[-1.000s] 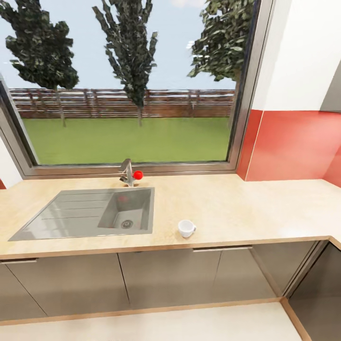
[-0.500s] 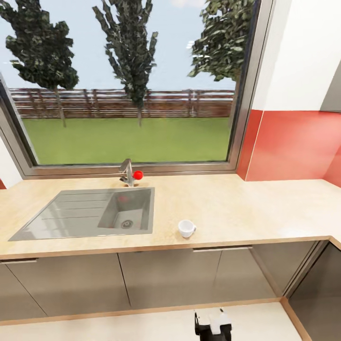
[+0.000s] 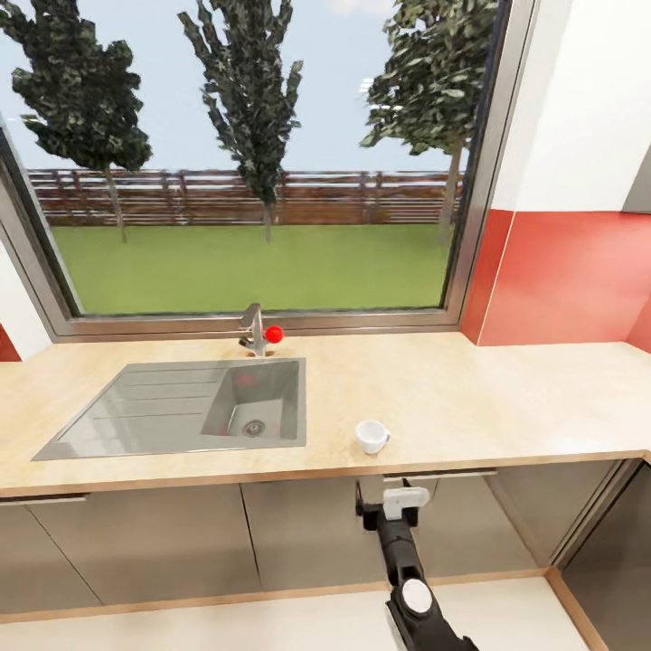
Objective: Set up a coffee station on the kitchen countertop: keep the coffee maker on the countertop, move the bottle of coffee from the kitchen shelf to the counter next to the coffee maker, place a paper coffee filter on top of the coffee maker, put the saucer next to the coffee maker with the coffee cup on the saucer, and place the electric kettle next to the coffee maker.
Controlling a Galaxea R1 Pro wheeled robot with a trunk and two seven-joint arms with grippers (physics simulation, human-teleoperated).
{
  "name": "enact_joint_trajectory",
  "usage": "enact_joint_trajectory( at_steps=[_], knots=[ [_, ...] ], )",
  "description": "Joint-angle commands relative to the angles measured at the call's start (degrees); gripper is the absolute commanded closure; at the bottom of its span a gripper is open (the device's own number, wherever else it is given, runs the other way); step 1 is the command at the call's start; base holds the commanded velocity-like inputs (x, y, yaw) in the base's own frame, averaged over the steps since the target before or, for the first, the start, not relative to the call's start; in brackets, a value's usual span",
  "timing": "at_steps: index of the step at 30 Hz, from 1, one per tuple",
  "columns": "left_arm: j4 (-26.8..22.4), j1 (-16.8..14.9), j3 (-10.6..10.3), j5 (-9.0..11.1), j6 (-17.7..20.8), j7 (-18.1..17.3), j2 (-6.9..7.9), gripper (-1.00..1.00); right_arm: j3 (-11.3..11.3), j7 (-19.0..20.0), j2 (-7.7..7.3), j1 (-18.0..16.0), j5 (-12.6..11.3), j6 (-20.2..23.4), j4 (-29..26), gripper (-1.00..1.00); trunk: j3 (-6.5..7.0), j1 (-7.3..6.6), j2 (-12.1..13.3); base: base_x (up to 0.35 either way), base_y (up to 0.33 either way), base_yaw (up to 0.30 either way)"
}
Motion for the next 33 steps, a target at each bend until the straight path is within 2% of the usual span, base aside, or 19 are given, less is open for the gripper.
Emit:
enact_joint_trajectory(
  at_steps=[1, 5, 6, 7, 8, 10, 12, 14, 16, 18, 22, 29, 33],
  knots=[
    [0.11, -0.04, 0.43, -0.40, -0.23, 0.02, -0.01, -1.00, 0.09, -0.53, 0.00, -2.40, 0.47, 2.74, -1.38, -1.00, -0.14, 0.03, -0.13, 0.000, 0.003, 0.000],
    [0.16, -0.03, 0.30, -0.44, -0.32, 0.00, -0.08, -1.00, 0.10, -0.74, 0.00, -6.11, 0.44, 4.65, -4.12, -1.00, -0.14, 0.03, -0.13, 0.000, 0.001, 0.000],
    [0.15, -0.03, 0.26, -0.47, -0.37, -0.01, -0.13, -1.00, 0.09, -0.81, 0.00, -7.52, 0.41, 7.41, -5.61, -1.00, -0.14, 0.03, -0.13, 0.000, 0.000, 0.000],
    [0.11, -0.03, 0.20, -0.48, -0.45, -0.01, -0.17, -1.00, 0.01, -0.78, 0.00, -9.32, 0.43, 13.25, -7.90, -1.00, -0.14, 0.03, -0.13, 0.000, 0.000, 0.000],
    [0.09, -0.03, 0.16, -0.52, -0.47, -0.01, -0.22, -1.00, -0.07, -0.78, 0.00, -10.69, 0.43, 16.41, -9.36, -1.00, -0.14, 0.03, -0.13, 0.000, 0.000, 0.000],
    [0.13, -0.03, 0.12, -0.55, -0.48, -0.01, -0.26, -1.00, -0.12, -0.82, 0.00, -12.38, 0.45, 18.67, -10.21, -1.00, -0.14, 0.03, -0.13, 0.000, 0.000, 0.000],
    [0.15, -0.03, 0.04, -0.63, -0.42, -0.01, -0.43, -1.00, -0.28, -0.85, 0.00, -16.21, 0.46, 23.17, -10.68, -1.00, -0.14, 0.03, -0.13, 0.000, 0.000, 0.000],
    [0.32, -0.03, 0.02, -0.65, -0.37, -0.01, -0.54, -1.00, -0.68, -0.85, 0.00, -17.58, -0.15, 26.04, -11.05, -1.00, -0.14, 0.03, -0.13, 0.000, 0.000, 0.000],
    [0.84, -0.03, 0.01, -0.70, -0.33, -0.01, -0.64, -1.00, -1.90, -0.86, 0.00, -18.78, -3.08, 30.52, -11.48, -1.00, -0.14, 0.03, -0.13, 0.000, 0.000, 0.000],
    [1.39, -0.03, 0.00, -0.75, -0.14, -0.07, -0.64, -1.00, -3.45, -0.86, 0.00, -20.17, -9.74, 37.92, -11.71, -1.00, -0.14, 0.03, -0.13, 0.000, 0.000, 0.000],
    [1.91, -0.03, 0.00, -0.72, 0.00, -0.22, -0.48, -1.00, -3.78, -0.86, 0.00, -20.55, -12.35, 40.79, -11.44, -1.00, -0.14, 0.03, -0.13, 0.000, 0.000, 0.000],
    [2.14, -0.03, 0.00, -0.67, 0.03, -0.44, -0.45, -1.00, -3.77, -0.86, 0.00, -20.60, -12.78, 41.20, -11.26, -1.00, -0.14, 0.03, -0.13, 0.000, 0.000, 0.000],
    [2.45, 0.26, -0.07, -0.75, -0.08, -0.31, -0.20, -1.00, -5.07, -0.66, 0.00, -20.65, -12.88, 41.40, -9.96, -1.00, -0.14, 0.03, -0.13, 0.000, 0.000, 0.000]
  ],
)
